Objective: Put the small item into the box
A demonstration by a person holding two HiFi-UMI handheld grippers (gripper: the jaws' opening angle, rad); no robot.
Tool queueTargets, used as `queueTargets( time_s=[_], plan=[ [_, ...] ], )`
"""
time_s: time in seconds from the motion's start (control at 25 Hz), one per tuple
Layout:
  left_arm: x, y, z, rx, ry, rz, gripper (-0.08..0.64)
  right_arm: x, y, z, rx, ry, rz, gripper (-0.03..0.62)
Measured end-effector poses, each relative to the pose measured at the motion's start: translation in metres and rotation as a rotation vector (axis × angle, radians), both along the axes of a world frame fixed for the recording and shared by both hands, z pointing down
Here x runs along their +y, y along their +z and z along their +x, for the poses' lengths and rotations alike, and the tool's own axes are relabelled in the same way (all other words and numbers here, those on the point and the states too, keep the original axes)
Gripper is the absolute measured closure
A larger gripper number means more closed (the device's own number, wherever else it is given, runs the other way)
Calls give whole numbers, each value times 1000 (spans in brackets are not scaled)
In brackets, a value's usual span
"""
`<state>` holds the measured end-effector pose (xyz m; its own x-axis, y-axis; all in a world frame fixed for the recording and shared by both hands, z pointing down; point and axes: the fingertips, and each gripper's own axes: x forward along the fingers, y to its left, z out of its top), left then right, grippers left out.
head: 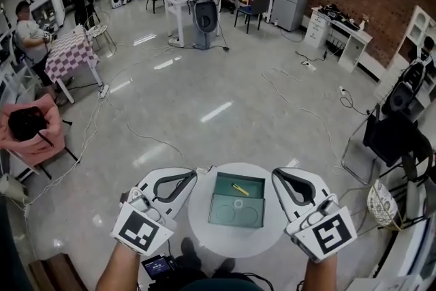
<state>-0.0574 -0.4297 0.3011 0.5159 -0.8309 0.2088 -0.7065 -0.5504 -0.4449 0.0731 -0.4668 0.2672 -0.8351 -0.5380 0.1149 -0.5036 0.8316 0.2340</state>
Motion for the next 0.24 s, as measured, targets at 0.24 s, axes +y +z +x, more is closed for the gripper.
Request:
queueTargets(
  time_s=[0.24],
  plan=[
    [1,0,11,-3,8,11,541,2,3,10,6,4,0,554]
  ],
)
